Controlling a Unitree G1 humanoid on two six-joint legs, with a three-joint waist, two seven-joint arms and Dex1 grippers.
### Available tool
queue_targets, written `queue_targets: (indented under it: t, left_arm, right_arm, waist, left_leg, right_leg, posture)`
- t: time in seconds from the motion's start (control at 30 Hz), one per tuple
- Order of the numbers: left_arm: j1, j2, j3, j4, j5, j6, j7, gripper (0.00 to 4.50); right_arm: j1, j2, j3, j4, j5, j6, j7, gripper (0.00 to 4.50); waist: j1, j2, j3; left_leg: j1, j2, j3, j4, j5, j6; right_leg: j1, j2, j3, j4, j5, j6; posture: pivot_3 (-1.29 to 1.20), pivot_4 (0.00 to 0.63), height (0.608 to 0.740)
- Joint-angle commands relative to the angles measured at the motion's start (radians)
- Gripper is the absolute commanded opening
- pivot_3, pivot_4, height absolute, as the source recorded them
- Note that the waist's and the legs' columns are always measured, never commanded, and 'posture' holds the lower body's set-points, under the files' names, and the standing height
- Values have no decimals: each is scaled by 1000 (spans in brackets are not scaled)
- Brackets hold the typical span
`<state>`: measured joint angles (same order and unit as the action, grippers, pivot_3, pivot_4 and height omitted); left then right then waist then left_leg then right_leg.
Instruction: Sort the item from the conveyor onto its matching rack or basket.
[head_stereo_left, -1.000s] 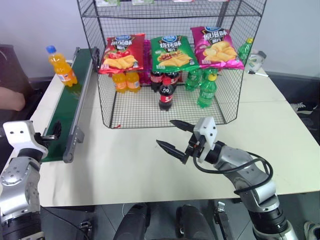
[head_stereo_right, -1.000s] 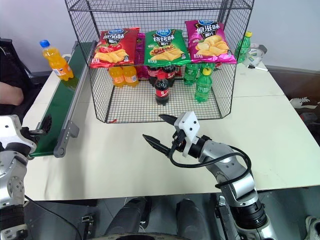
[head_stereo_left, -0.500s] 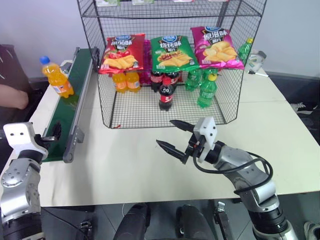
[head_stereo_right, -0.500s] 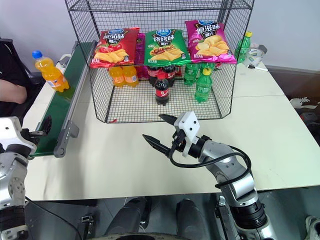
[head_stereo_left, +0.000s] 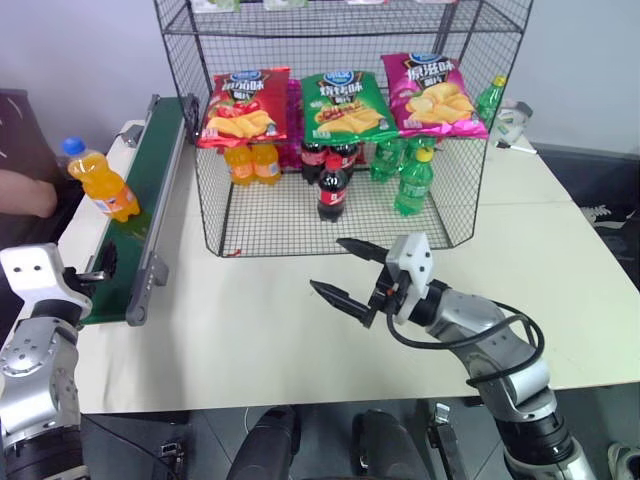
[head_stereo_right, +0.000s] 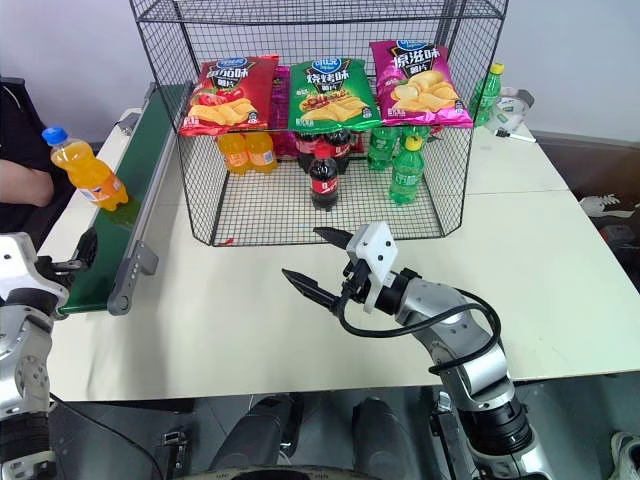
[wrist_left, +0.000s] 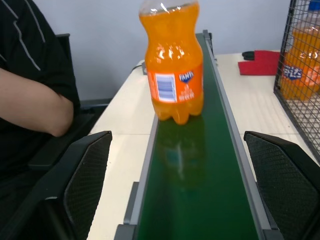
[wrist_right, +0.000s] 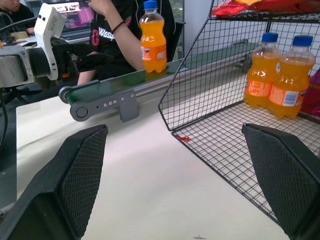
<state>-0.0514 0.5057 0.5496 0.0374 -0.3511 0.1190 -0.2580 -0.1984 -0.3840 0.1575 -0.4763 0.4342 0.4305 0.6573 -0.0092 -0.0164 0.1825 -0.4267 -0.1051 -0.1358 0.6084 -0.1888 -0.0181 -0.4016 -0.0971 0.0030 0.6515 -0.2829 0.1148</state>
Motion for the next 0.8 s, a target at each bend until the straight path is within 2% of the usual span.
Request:
queue_targets:
  t: [0.03, 0.8]
  left_arm:
    - [1, 3, 40, -17, -13, -25, 7, 4408]
    - [-24, 4, 67, -23, -88, -27, 1, 4408]
  right_arm:
    - [-12, 5, 2, -18, 2, -25, 10, 4500]
    - [-11, 10, 0, -12, 3, -24, 13, 4500]
  waist:
    - [0, 0, 0]
    - [0, 0, 0]
  left_leg:
    - [0, 0, 0, 0, 0, 0]
    - [0, 0, 0, 0, 0, 0]
  right_leg:
    - [0, 0, 0, 0, 0, 0]
    - [0, 0, 0, 0, 0, 0]
  posture:
    - [0, 150, 740]
    - [0, 150, 740]
